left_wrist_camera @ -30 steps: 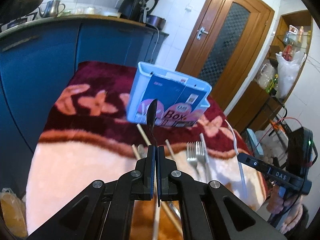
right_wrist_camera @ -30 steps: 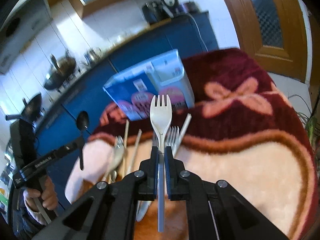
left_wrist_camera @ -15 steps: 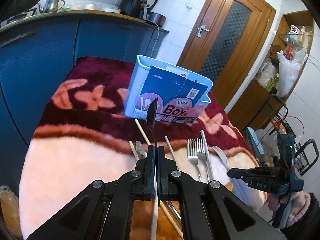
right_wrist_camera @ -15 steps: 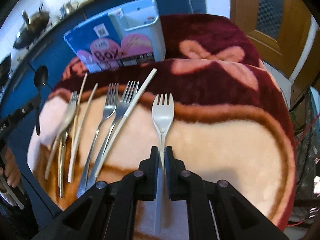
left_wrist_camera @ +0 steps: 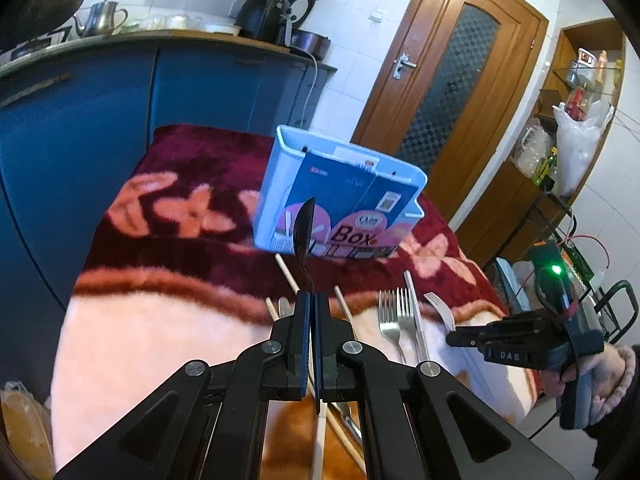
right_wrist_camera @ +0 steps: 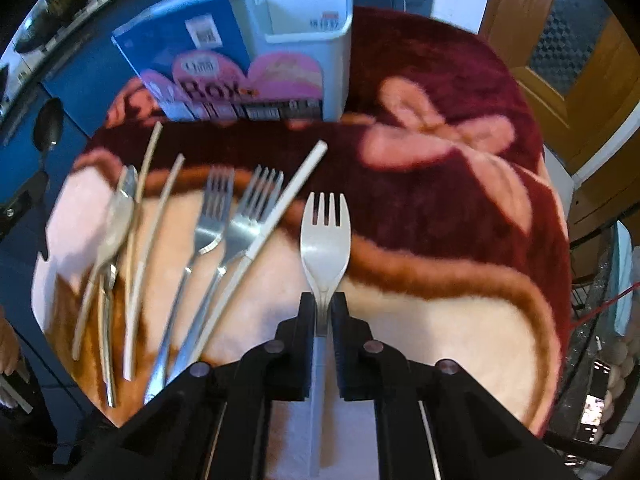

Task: Organize utensils
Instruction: 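Lift the black spoon with the left tool toward the blue caddy while the right tool lifts the white fork, then lower the black spoon into the caddy with the left tool while the right tool carries the white fork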

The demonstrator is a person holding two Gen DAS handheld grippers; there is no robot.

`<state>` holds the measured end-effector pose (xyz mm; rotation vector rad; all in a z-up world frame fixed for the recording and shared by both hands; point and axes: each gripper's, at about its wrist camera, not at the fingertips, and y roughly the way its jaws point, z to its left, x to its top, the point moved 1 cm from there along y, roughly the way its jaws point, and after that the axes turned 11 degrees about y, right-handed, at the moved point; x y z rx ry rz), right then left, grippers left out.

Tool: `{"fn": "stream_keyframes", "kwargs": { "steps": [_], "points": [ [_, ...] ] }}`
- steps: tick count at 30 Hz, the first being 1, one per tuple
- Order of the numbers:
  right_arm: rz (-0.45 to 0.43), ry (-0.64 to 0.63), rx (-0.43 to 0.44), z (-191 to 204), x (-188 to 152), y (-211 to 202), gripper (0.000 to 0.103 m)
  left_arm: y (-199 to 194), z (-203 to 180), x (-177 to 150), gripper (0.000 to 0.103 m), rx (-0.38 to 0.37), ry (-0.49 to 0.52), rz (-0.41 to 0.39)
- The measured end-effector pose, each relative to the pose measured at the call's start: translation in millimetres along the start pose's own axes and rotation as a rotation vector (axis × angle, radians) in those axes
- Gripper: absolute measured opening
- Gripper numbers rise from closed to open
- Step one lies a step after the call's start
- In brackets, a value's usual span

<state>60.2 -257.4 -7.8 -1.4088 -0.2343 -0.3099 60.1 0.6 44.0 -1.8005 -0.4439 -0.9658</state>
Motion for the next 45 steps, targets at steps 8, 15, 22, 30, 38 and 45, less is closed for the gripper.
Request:
{"fn": "stream_keyframes", "kwargs": {
  "steps": [8, 15, 22, 30, 38, 45],
  "points": [
    [-0.333, 0.022, 0.123, -5.8, -3.7, -61.0, 0.010, 4.6, 1.9, 37.7, 0.002, 0.006, -0.004, -0.093],
    [-0.615, 0.040, 0.185, -8.2, 19.8, -107.2, 0.003, 12.4, -1.8, 88.9, 0.002, 0.037, 0.012, -0.245],
    [-0.740, 0.064, 0.198, -4.9, 47.8, -122.2, 0.002, 29.1, 0.6, 123.2, 0.002, 0.108, 0.045, -0.368],
    [-0.665, 0.093, 0.210, -16.9, 55.6, -93.8, 0.002, 57.5, 11.5, 123.0, 0.002, 0.132, 0.007, -0.407],
    [-0.622, 0.133, 0.216, -31.8, 52.0, -81.0, 0.003, 81.0, 12.5, 105.7, 0.002, 0.183, 0.043, -0.359],
    [-0.601, 0.162, 0.205, -39.8, 52.6, -73.6, 0.003, 85.7, 14.4, 93.6, 0.003, 0.151, 0.043, -0.283]
  ]
}}
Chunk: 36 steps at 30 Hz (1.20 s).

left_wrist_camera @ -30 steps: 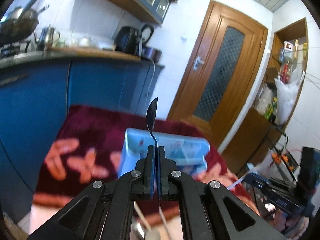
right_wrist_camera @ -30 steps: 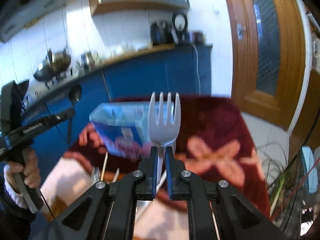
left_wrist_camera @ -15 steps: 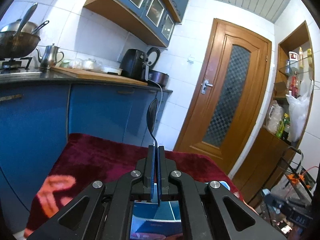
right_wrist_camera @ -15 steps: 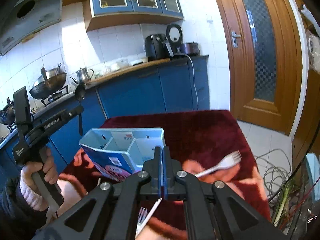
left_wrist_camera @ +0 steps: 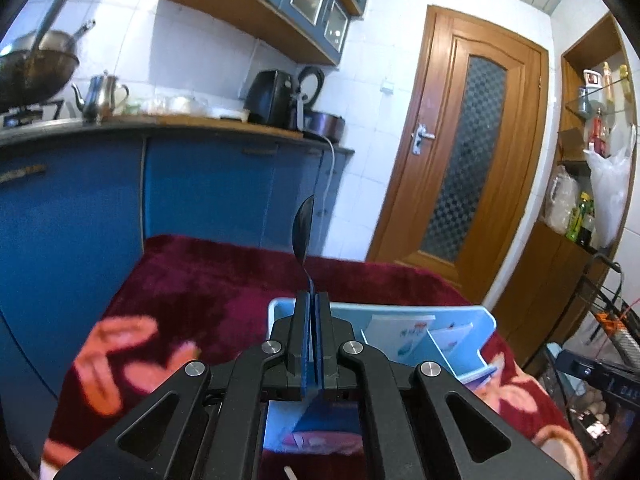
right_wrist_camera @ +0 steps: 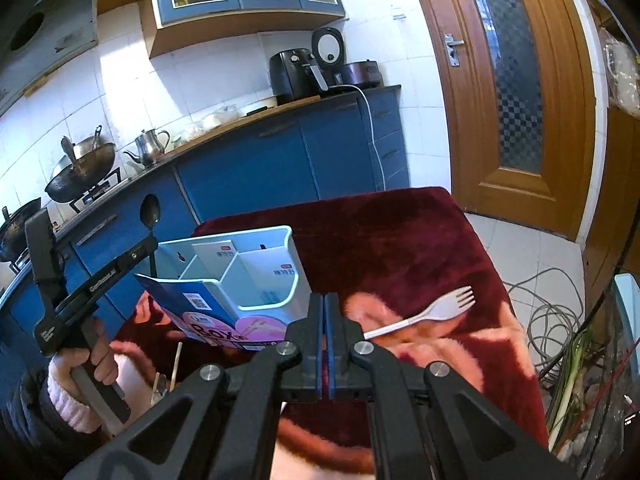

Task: Organize utensils
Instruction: 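Lower the black spoon into the caddy with the left tool while the right tool carries the white fork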

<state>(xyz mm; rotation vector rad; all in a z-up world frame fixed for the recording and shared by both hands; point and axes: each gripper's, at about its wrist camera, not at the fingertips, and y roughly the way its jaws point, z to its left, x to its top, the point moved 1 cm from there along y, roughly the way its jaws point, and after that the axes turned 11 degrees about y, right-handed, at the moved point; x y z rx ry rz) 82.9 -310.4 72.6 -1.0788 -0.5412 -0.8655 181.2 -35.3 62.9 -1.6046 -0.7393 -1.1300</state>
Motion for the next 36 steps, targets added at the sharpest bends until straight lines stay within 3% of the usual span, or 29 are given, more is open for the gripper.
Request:
{"fn": "stream_keyframes", "kwargs": {
  "steps": [4, 9, 14, 18, 24, 27, 29, 30, 36],
  "points": [
    [0.011, 0.007, -0.028, -4.2, 0.6, 3.6, 0.003, -4.3, 1.5, -3.1, 0.013, -0.027, -0.014, 0.028],
    [0.039, 0.029, -0.065, -14.9, 2.7, 11.2, 0.003, -14.8, -3.0, -2.7, 0.036, -0.049, 0.007, 0.026],
    [0.096, 0.053, -0.132, -27.5, 8.3, 26.7, 0.010, -24.8, -4.6, -3.3, 0.036, -0.073, 0.012, 0.028],
    [0.154, 0.128, -0.172, -47.8, 15.7, 43.8, 0.027, -30.6, -2.5, -5.0, 0.036, -0.081, 0.006, 0.021],
    [0.287, 0.320, -0.233, -88.9, 23.8, 79.4, 0.031, -35.3, 0.1, -10.6, 0.036, -0.089, -0.004, 0.019],
    [0.275, 0.351, -0.312, -102.8, 26.8, 89.4, 0.032, -39.2, -0.3, -11.7, 0.036, -0.081, 0.006, 0.008],
    [0.253, 0.383, -0.344, -113.0, 28.1, 90.8, 0.039, -42.0, -1.7, -11.2, 0.036, -0.075, 0.022, 0.001],
    [0.250, 0.412, -0.349, -119.5, 27.7, 92.3, 0.044, -42.7, -2.0, -10.9, 0.036, -0.074, 0.027, -0.001],
    [0.278, 0.550, -0.326, -143.9, 22.7, 108.2, 0.048, -45.2, -2.5, -11.5, 0.036, -0.081, 0.031, -0.010]
  ]
}}
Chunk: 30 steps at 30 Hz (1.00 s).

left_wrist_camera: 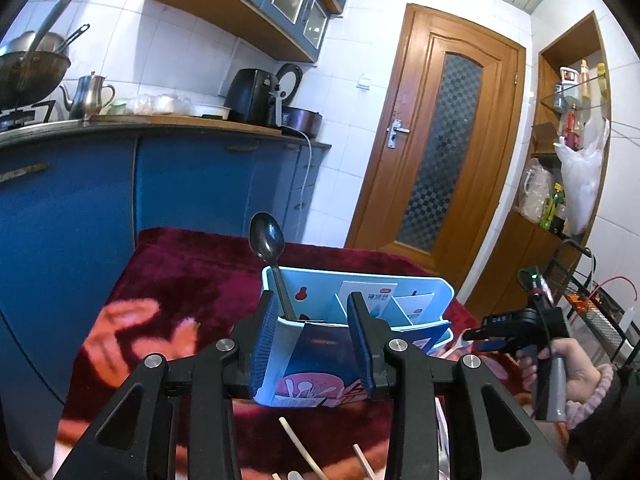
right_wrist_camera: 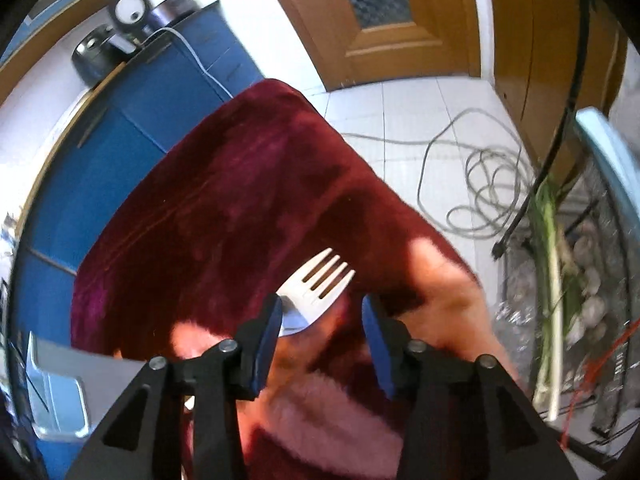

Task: Organize utensils
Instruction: 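Lower the black spoon into the caddy with the left tool while the right tool carries the white fork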

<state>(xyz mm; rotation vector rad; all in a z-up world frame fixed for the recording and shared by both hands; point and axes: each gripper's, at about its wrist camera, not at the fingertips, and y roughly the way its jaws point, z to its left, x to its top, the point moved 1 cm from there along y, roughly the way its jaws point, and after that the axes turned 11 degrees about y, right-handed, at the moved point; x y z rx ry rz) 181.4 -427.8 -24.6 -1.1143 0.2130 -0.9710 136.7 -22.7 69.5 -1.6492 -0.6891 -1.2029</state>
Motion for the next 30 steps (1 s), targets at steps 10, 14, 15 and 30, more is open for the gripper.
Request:
{"fn": "stream_keyframes", "kwargs": {
  "steps": [10, 14, 15, 30],
  "points": [
    [-0.061, 0.060, 0.112, -1.3, -3.8, -4.2, 0.017, 1.0, 1.5, 0.2, 0.036, 0.011, -0.005, 0.008],
    [-0.120, 0.017, 0.141, 5.6, -5.0, -21.4, 0.009, 1.0, 2.6, 0.5, 0.036, 0.015, -0.015, 0.015],
    [-0.134, 0.007, 0.149, 6.3, -4.4, -24.8, 0.008, 0.3, 2.7, 0.6, 0.036, 0.015, -0.018, 0.015],
    [-0.561, -0.285, 0.235, 63.0, -38.8, -141.5, 0.004, -5.8, 3.4, 0.8, 0.036, 0.022, -0.022, 0.010]
  ]
}}
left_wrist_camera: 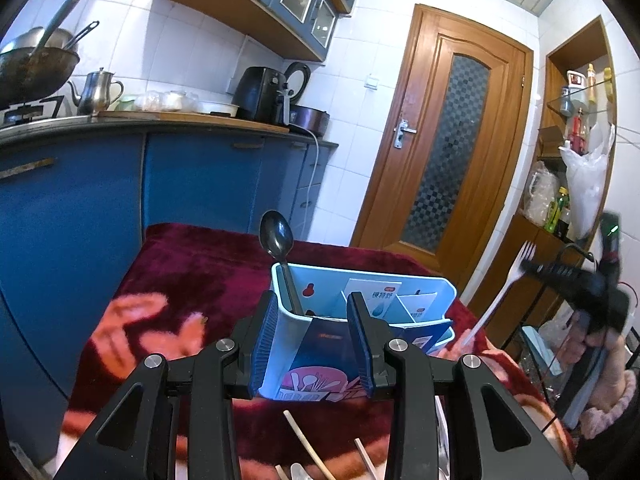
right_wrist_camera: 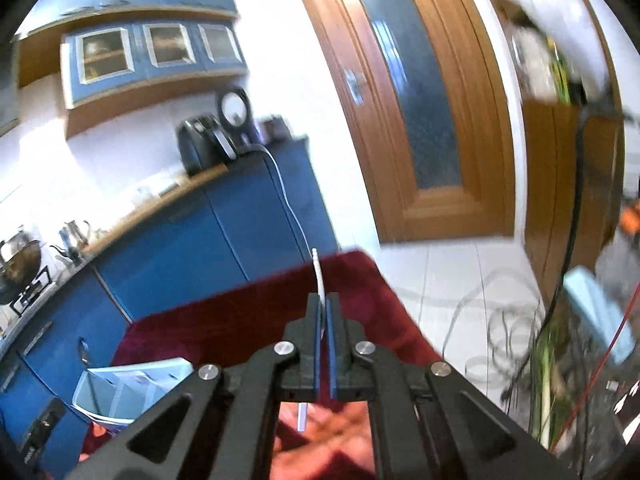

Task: Organize utensils
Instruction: 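Lower the black spoon into the caddy with the left tool while the right tool carries the white fork, then open the left tool to release the black spoon while the right tool drops the white fork into the caddy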

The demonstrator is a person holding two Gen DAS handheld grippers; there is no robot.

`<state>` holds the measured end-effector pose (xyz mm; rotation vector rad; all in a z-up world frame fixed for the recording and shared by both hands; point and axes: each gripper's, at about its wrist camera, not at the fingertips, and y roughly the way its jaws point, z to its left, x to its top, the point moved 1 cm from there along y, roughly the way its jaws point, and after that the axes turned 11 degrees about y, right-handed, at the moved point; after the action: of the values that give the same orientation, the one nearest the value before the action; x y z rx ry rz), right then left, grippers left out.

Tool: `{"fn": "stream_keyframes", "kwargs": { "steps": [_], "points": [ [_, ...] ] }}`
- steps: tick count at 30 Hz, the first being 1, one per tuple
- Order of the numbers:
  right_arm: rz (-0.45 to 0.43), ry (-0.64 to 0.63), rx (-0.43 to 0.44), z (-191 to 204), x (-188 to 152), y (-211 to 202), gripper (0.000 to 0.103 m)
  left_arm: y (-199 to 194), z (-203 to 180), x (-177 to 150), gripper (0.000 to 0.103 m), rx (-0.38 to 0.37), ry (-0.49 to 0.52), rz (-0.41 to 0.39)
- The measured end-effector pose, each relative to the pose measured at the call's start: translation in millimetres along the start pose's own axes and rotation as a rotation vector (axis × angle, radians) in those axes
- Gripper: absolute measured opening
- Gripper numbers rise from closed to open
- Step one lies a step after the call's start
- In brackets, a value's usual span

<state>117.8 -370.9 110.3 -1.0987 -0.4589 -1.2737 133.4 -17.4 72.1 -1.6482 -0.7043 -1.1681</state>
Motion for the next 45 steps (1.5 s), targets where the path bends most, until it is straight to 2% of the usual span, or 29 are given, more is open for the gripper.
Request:
{"fn": "stream_keyframes", "kwargs": {
  "steps": [3, 11, 15, 21, 30, 32, 33, 34, 37, 45],
  "points": [
    [-0.060, -0.060, 0.044, 24.2, 7.3, -17.4, 0.004, -0.6, 2.0, -0.6, 0.036, 0.000, -0.007, 0.000],
    [-0.124, -0.150, 0.166, 74.7, 8.2, -41.1, 0.004, -4.1, 8.2, 1.5, 0.036, 0.006, -0.012, -0.006],
    [-0.112, -0.217, 0.204, 98.6, -5.0, -36.2, 0.004, -3.5, 13.0, 6.3, 0.036, 0.013, -0.008, -0.002],
    [-0.055, -0.353, 0.180, 120.3, -41.2, -14.6, 0.004, 11.0, 27.2, 21.3, 0.036, 0.016, -0.019, 0.029],
    [0.075, -0.374, 0.178, 110.7, -67.6, 18.0, 0.004, 33.6, 47.7, 35.9, 0.036, 0.009, -0.076, 0.065],
    [0.103, -0.351, 0.188, 106.7, -69.3, 22.4, 0.006, 38.9, 48.1, 37.2, 0.036, 0.007, -0.075, 0.074],
    [0.108, -0.335, 0.197, 103.7, -69.2, 23.0, 0.011, 42.0, 48.1, 38.0, 0.036, 0.004, -0.075, 0.079],
    [0.112, -0.314, 0.212, 100.3, -68.1, 22.6, 0.019, 46.3, 48.8, 40.3, 0.036, -0.003, -0.073, 0.086],
    [0.101, -0.264, 0.238, 94.7, -64.3, 18.4, 0.032, 56.7, 50.3, 47.3, 0.036, -0.014, -0.061, 0.100],
    [0.057, -0.208, 0.252, 73.4, -61.7, -4.0, 0.036, 82.2, 63.4, 57.1, 0.036, -0.041, -0.073, 0.141]
  ]
}}
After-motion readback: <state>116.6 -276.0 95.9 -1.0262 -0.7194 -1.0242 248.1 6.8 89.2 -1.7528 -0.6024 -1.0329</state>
